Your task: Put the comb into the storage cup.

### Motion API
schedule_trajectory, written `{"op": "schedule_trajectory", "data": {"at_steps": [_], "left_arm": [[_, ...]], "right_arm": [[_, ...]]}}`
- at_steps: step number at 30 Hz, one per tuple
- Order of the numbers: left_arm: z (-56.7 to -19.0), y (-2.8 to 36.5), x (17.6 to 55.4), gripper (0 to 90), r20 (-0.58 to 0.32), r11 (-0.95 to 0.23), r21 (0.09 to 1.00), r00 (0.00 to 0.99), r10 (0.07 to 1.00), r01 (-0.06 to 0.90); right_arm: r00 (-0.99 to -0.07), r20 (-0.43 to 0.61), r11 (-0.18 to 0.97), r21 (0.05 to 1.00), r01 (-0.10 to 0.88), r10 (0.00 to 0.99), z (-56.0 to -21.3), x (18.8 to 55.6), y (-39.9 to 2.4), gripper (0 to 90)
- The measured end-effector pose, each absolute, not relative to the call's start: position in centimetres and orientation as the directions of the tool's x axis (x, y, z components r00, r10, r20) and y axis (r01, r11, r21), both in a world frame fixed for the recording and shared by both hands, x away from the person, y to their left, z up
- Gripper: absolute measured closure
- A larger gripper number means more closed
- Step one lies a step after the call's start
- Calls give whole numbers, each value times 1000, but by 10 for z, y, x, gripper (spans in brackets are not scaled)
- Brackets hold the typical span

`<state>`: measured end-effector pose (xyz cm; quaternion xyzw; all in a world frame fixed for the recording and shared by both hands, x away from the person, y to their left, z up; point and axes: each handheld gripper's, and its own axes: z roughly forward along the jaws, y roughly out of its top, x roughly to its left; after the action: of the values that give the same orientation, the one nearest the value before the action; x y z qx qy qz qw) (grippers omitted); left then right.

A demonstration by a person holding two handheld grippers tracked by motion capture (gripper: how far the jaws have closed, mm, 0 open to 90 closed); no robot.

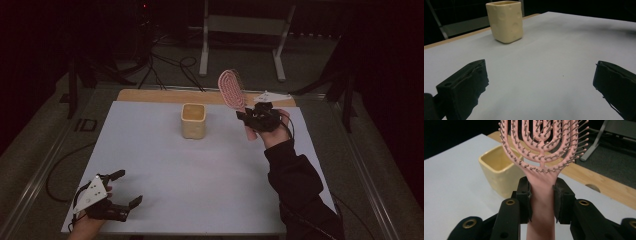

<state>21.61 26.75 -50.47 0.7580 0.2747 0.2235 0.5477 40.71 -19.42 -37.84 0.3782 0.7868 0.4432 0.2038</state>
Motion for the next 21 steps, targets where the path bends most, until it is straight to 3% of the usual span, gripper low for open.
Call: {"op": "schedule_trajectory", "data": {"at_steps": [21], "left_arm": [[-505,268,216,0,38,-248,954,748,663,171]], "right_arm": [[-671,-5,300,897,324,741,-354,406,-163,700]]}}
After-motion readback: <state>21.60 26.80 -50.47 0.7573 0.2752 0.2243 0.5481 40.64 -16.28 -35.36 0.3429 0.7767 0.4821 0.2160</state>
